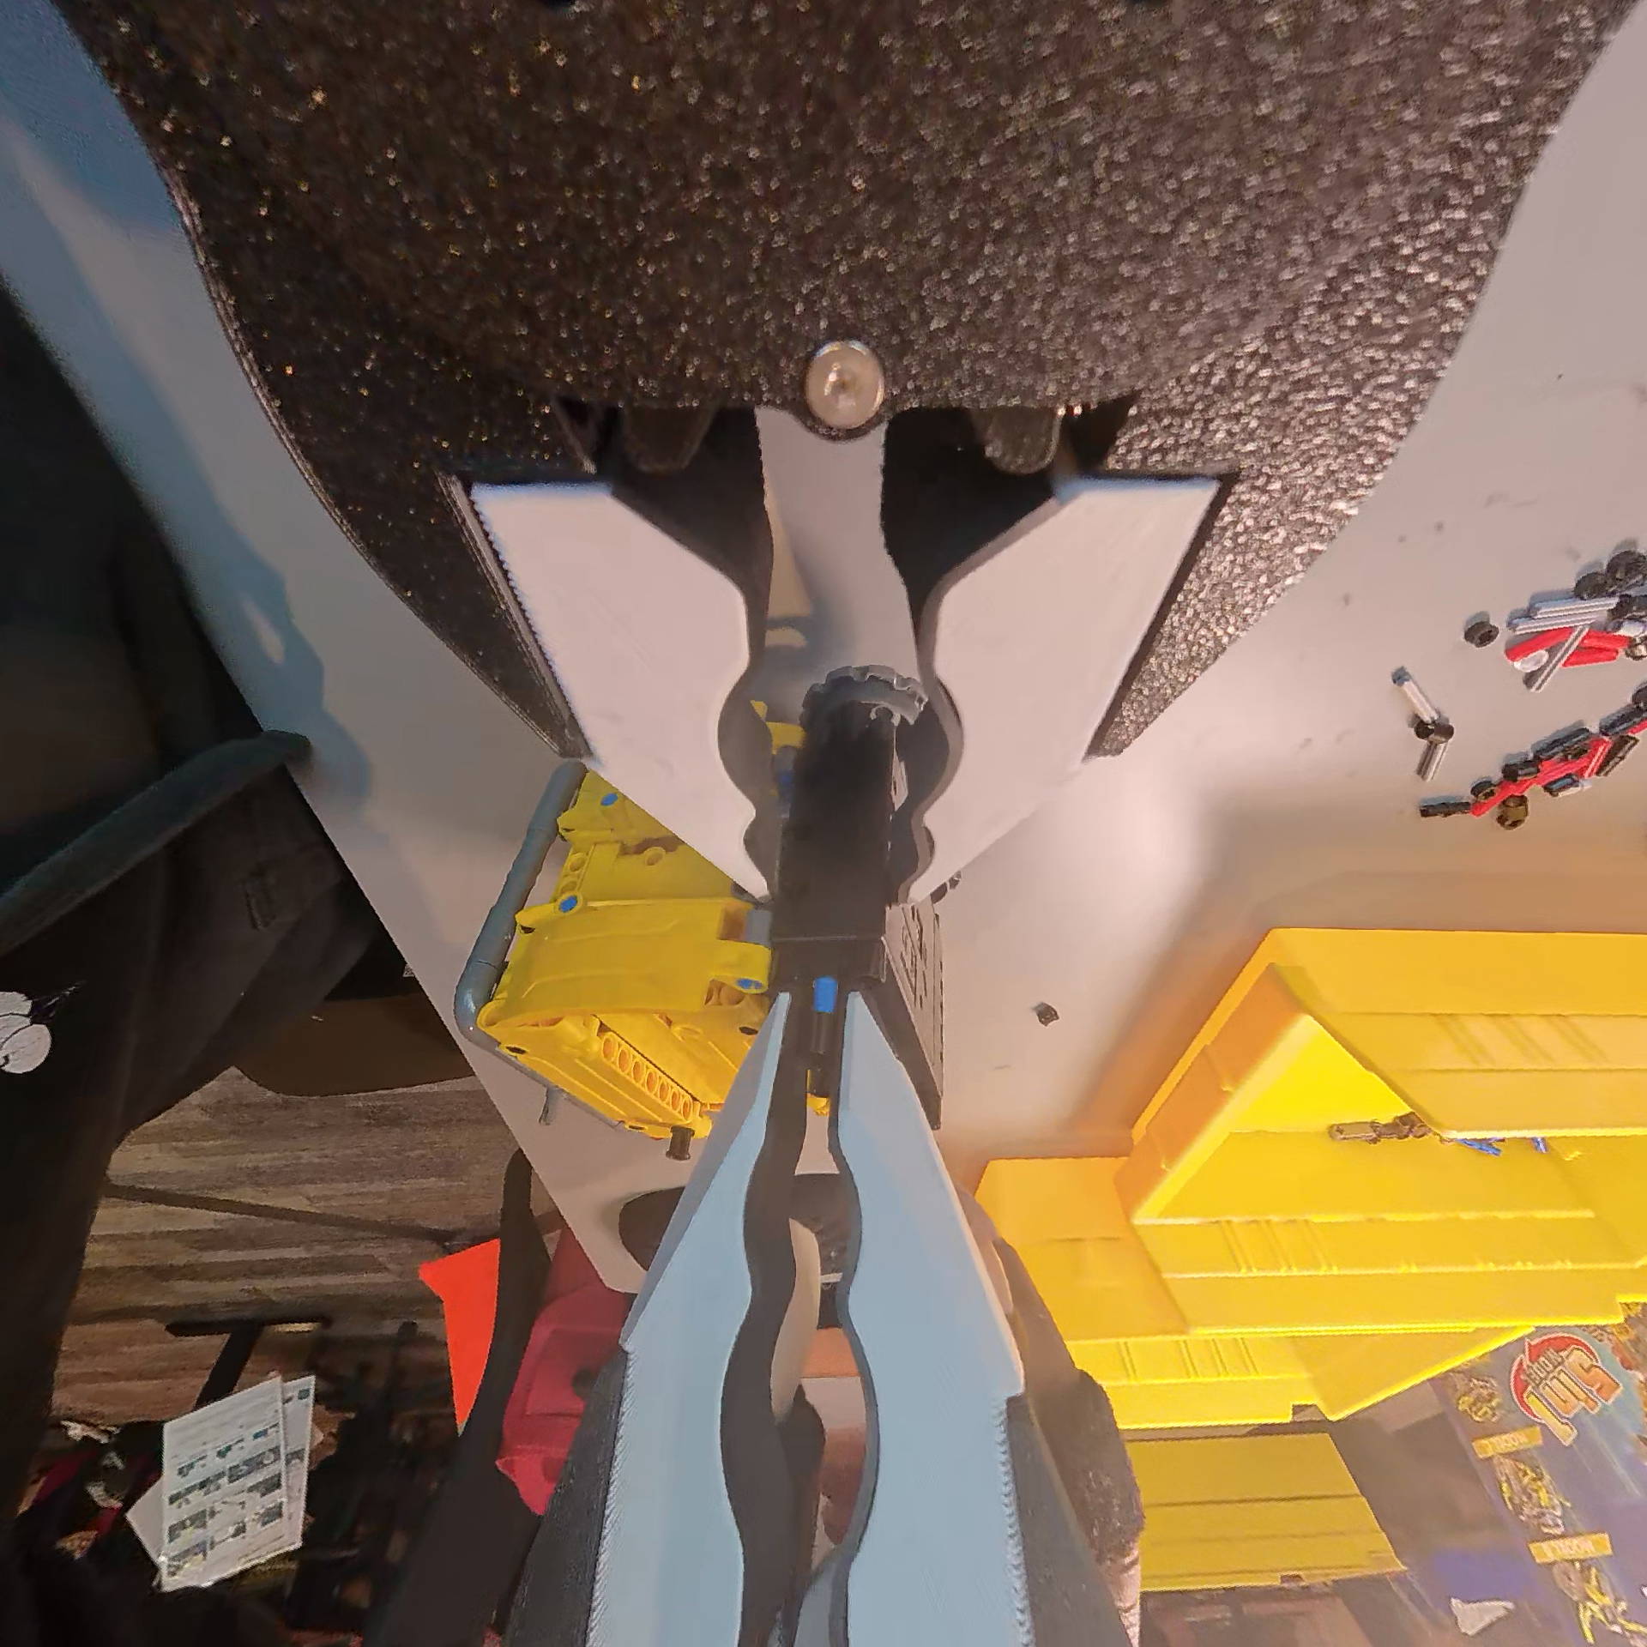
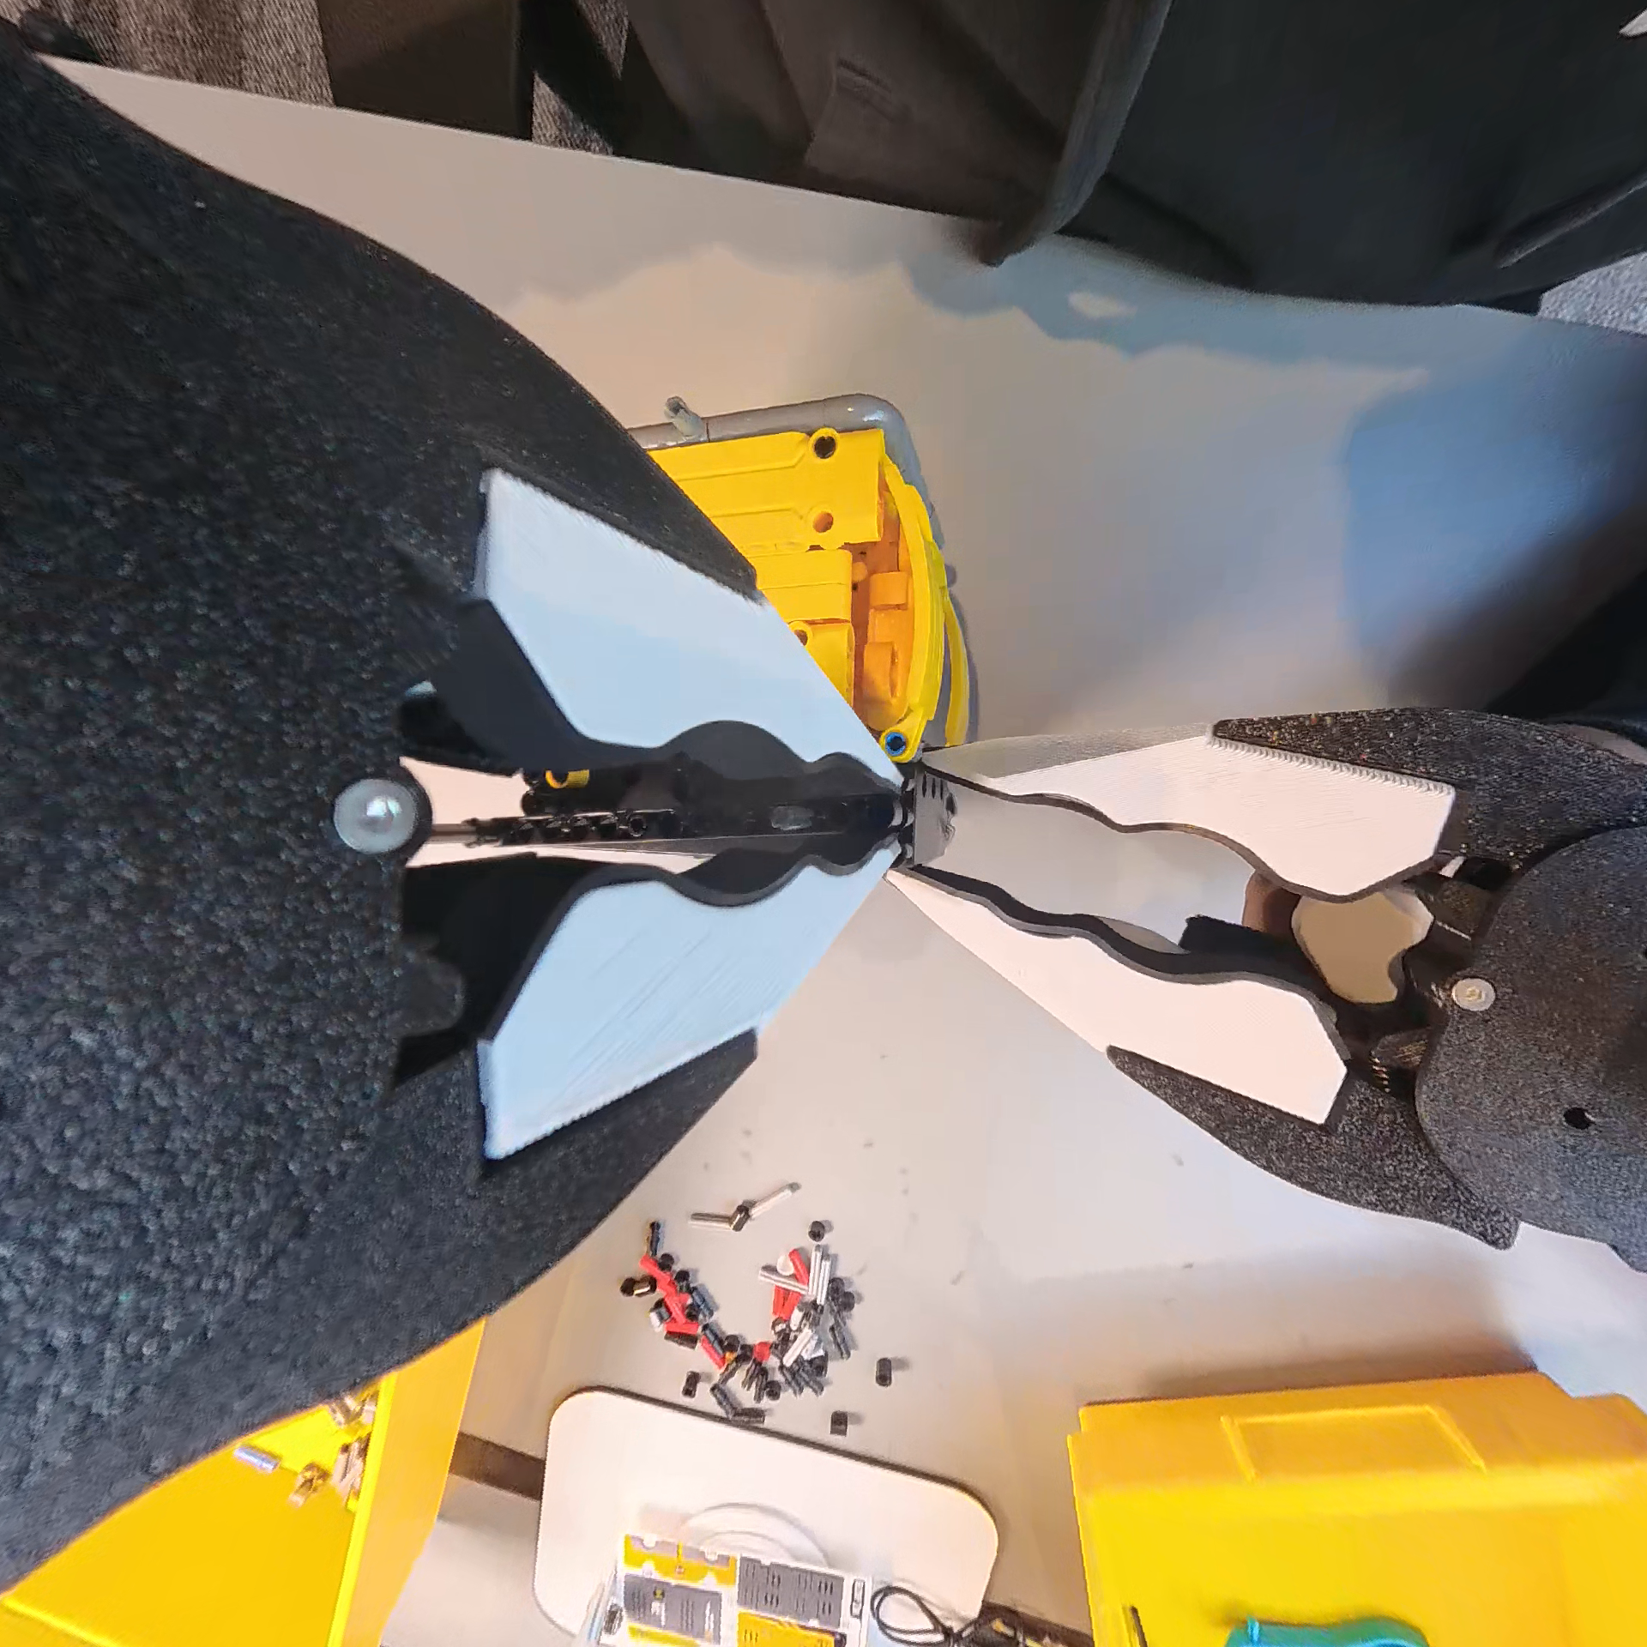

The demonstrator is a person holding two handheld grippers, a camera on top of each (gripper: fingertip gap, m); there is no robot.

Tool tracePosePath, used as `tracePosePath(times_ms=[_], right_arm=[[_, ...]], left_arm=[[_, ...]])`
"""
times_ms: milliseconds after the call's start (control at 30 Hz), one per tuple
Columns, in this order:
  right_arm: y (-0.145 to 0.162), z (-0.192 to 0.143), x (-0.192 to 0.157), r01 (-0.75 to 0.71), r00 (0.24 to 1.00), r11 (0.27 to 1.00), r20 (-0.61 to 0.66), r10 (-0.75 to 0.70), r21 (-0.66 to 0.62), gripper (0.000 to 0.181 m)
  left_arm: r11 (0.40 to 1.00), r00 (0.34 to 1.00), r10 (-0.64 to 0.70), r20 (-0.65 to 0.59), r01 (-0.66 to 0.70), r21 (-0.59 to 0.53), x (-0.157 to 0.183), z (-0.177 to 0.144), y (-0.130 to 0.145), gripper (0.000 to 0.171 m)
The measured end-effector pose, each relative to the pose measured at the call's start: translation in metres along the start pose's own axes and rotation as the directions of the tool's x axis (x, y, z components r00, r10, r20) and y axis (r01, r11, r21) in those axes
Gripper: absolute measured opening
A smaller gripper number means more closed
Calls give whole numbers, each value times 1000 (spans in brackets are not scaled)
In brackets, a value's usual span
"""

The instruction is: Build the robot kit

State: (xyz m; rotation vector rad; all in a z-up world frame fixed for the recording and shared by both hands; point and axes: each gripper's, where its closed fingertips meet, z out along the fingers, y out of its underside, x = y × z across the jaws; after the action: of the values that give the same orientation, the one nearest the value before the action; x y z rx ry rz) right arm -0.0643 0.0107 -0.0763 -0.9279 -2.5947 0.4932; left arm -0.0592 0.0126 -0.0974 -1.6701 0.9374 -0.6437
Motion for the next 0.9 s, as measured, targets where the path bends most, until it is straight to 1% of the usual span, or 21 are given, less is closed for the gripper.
tracePosePath(times_ms=[133,267,300,333,433,500,567,633,767,800,833,900], right_arm=[[0,0,0,12,1000,1000,-9,-12,-11,8],[11,-1,-4,50,999,994,7,-49,-100,16],[12,-1,-3,49,999,994,3,-49,-101,15],[11,-1,-1,39,999,995,-11,-40,-90,7],[10,-2,-3,26,1000,998,10,-26,-57,6],[10,-3,-4,-4,1000,1000,19,4,-12,6],[12,-5,-4,-23,999,999,23,22,35,6],[14,-7,-4,-43,999,995,24,41,92,6],[12,-8,-8,-35,999,986,16,33,162,6],[11,-9,-10,-35,999,984,20,32,175,6],[11,-9,-11,-34,999,983,24,30,182,6],[12,-10,-11,-36,999,981,21,32,193,6]], left_arm=[[1000,1000,-17,-5,17,14,0,0,0,22],[1000,1000,-7,1,6,9,0,0,1,22],[1000,1000,-4,2,4,8,0,0,1,22],[1000,1000,2,1,-2,8,1,0,0,22],[1000,1000,23,2,-23,18,3,0,-1,22],[999,1000,23,-12,-22,37,5,0,-1,23],[999,999,10,-33,-9,34,5,1,3,32],[1000,1000,20,-16,-20,10,2,4,9,42],[999,998,41,-44,-40,13,5,17,8,46],[998,997,58,-53,-58,-4,6,21,10,45],[997,995,78,-62,-80,-18,8,24,12,38],[994,993,106,-54,-108,-34,7,24,10,36]])
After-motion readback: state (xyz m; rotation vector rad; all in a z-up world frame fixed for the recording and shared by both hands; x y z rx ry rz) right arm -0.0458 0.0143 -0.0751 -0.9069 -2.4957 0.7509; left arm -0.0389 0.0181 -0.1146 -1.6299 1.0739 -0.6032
